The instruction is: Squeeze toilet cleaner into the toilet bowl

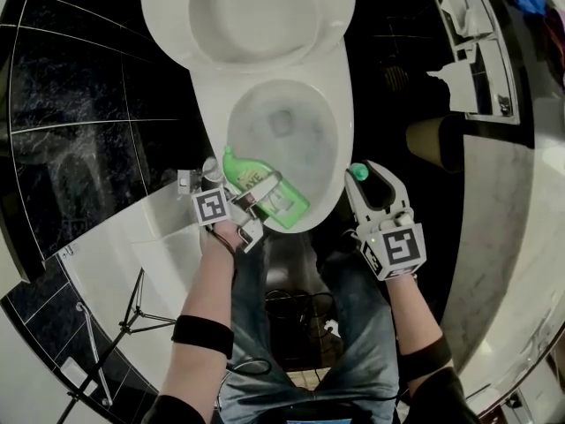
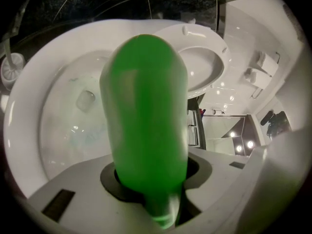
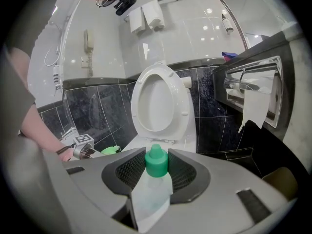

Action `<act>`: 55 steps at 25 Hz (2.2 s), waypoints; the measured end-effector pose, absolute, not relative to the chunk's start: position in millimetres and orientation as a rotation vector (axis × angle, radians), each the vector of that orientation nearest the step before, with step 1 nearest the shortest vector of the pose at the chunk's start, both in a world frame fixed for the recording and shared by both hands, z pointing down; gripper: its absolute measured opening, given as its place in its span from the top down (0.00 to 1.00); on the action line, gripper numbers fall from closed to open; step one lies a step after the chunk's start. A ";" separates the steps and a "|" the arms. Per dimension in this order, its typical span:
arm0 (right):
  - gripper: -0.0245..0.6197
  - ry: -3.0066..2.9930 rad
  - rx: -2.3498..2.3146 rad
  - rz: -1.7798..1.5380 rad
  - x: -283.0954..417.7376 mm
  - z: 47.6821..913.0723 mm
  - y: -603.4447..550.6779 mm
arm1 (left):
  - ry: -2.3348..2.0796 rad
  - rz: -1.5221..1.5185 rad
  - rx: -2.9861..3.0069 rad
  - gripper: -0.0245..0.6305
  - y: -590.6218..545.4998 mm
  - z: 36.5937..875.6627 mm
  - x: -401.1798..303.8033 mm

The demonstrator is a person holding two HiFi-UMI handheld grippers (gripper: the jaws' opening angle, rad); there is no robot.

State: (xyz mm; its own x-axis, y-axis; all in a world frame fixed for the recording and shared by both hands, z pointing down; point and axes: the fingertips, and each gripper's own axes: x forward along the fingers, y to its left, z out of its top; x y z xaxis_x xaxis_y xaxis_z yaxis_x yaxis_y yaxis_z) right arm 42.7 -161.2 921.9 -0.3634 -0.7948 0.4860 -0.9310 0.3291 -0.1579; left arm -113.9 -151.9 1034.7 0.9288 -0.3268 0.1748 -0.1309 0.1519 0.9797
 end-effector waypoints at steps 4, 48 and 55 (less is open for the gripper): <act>0.73 -2.282 1.529 0.591 36.5 915.5 -158.5 | -0.398 -0.172 1.399 0.69 -138.6 1028.3 -119.1; 0.73 -2.231 1.633 0.561 90.6 855.1 -103.6 | -0.232 0.164 1.479 0.69 8.2 992.1 -24.0; 0.73 -2.253 1.637 0.566 95.3 829.8 -107.0 | -0.444 0.342 1.736 0.69 -28.8 977.6 -35.4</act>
State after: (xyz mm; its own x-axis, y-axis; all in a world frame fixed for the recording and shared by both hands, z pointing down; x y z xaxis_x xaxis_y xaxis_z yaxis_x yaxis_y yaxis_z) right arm 95.3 -107.0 829.8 -0.3066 -0.8343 0.4581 -0.9518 0.2734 -0.1392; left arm -35.4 -28.8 977.6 0.8819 -0.1087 0.4588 -0.4713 -0.1762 0.8642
